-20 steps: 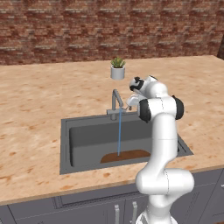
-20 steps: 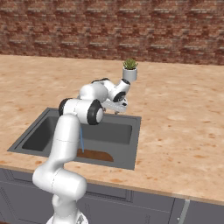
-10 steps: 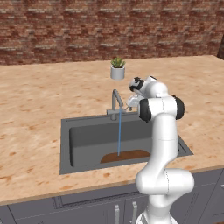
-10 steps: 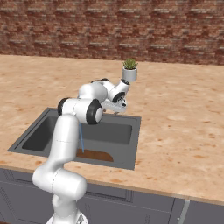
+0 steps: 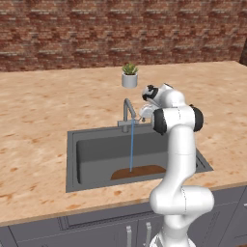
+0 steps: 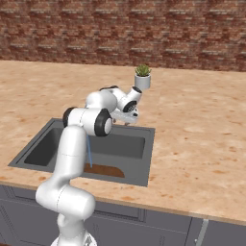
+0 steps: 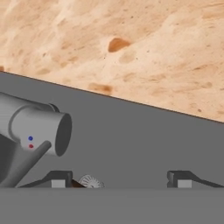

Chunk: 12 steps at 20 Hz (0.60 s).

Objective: Turn on the sink faucet with hot water and rinse the cutting board for ten seconds, then turn off the faucet. Push the cutting board to reach the water if necessary.

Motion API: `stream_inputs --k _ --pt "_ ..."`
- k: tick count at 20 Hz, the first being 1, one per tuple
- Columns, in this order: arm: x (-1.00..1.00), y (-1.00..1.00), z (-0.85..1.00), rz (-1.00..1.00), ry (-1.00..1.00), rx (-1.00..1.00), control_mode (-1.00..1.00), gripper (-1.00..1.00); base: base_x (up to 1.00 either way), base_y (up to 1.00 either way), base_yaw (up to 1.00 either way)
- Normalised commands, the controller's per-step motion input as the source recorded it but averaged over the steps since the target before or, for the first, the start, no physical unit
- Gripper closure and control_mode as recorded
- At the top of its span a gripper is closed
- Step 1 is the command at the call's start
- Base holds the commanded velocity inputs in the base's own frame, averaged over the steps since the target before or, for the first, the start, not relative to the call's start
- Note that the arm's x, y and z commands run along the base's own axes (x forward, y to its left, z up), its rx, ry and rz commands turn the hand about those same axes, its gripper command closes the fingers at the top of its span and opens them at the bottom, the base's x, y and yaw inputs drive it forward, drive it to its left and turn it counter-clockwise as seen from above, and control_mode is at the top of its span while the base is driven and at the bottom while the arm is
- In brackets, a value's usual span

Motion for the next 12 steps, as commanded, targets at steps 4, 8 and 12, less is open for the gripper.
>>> stream_inputs --k 4,8,12 --pt "0.00 0.69 0.00 0.00 0.00 -0.01 -1.00 -1.00 0.00 0.00 0.00" --pt "0.00 0.70 0.00 0.00 0.00 0.00 -1.00 -1.00 0.00 0.00 0.00" --pt "-0.01 0.71 -0.02 0.00 0.00 -0.01 -1.00 -1.00 0.00 0.00 0.00"
